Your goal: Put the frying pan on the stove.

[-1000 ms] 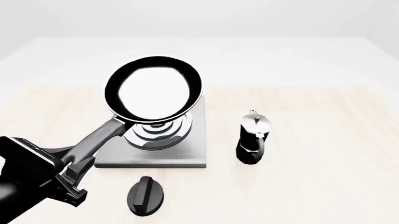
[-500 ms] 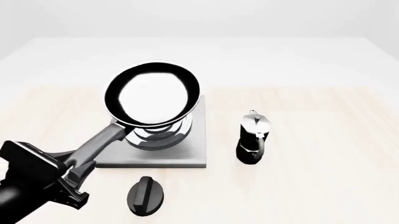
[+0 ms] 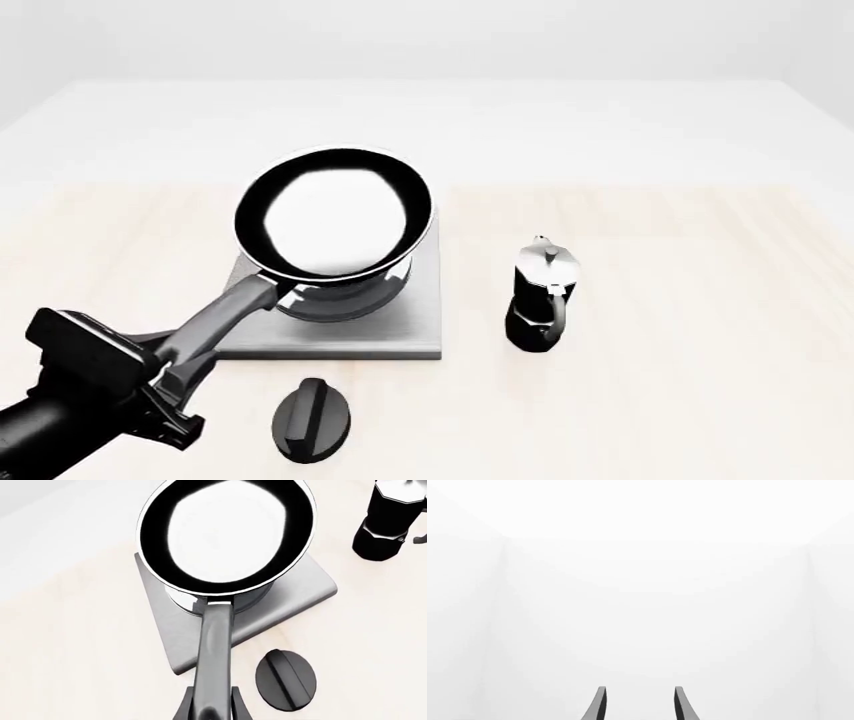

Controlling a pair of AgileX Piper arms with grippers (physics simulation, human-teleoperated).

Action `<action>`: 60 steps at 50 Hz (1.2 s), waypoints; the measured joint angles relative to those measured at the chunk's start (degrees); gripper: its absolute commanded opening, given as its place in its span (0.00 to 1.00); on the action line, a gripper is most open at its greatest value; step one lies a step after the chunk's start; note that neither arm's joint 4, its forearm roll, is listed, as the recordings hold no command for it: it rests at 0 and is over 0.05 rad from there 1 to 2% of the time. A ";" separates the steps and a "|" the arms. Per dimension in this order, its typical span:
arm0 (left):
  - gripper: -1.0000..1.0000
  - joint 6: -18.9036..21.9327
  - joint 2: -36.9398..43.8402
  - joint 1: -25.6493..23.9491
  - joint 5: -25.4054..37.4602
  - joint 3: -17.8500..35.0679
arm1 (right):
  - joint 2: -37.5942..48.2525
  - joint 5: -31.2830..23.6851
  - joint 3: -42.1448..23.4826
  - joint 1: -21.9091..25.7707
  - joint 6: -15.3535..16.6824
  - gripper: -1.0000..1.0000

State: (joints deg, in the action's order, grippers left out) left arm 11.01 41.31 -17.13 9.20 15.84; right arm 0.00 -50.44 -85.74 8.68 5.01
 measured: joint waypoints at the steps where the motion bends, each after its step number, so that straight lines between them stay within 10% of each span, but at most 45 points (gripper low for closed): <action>1: 0.00 -0.05 0.09 0.02 -0.13 -0.09 | 0.00 -0.01 0.00 0.01 0.00 1.00; 60: 0.00 -1.84 7.81 0.65 -10.59 -4.64 | 0.00 1.23 2.09 0.81 0.98 1.00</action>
State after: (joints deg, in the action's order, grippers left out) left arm 9.17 49.13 -16.47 -1.39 11.20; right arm 0.00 -49.21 -83.65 9.49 6.00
